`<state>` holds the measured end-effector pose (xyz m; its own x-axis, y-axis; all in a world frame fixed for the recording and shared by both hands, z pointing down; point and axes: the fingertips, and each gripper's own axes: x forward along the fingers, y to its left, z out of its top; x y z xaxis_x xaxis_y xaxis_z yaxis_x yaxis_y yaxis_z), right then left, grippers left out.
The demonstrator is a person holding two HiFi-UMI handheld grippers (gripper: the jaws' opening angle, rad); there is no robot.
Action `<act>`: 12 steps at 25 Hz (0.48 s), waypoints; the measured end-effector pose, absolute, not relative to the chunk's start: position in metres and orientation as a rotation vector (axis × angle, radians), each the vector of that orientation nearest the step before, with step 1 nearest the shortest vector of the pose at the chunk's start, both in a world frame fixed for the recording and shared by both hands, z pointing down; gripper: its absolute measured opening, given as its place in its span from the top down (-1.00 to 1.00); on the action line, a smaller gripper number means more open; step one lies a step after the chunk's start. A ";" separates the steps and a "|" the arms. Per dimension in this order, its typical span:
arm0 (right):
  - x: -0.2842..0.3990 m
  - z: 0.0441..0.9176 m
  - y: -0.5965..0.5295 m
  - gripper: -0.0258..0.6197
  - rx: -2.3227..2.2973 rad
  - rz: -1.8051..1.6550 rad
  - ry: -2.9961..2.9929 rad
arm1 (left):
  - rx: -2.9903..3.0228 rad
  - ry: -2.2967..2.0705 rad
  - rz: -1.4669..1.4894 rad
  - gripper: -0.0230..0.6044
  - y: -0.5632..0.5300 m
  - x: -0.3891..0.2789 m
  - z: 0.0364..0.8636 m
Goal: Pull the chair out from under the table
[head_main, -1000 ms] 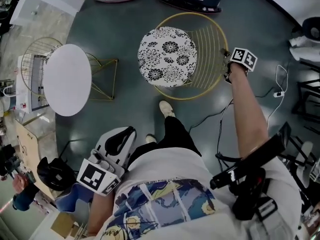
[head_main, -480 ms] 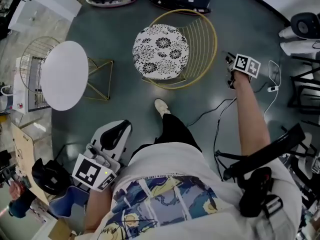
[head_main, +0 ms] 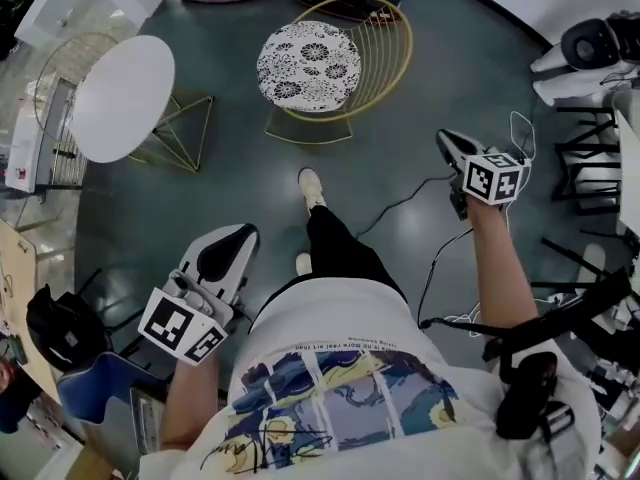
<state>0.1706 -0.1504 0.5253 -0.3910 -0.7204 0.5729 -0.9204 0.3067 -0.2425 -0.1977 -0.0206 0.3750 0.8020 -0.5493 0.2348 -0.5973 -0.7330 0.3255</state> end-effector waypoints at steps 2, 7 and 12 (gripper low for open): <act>0.135 0.512 -0.101 0.89 1.374 0.732 -2.253 | 2.573 -0.858 0.155 0.87 0.008 -0.197 0.377; 0.062 0.470 -0.004 0.89 1.163 0.694 -2.402 | 2.593 -0.808 0.147 0.87 0.069 -0.173 0.369; 0.003 0.440 0.041 0.89 0.902 0.502 -2.519 | 2.611 -0.866 0.163 0.87 0.103 -0.158 0.364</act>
<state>0.0030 0.0409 0.4399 -0.7031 -0.5117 0.4938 -0.6620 0.7246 -0.1917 -0.1579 0.1034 0.3643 0.8028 -0.5517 0.2262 -0.5962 -0.7359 0.3211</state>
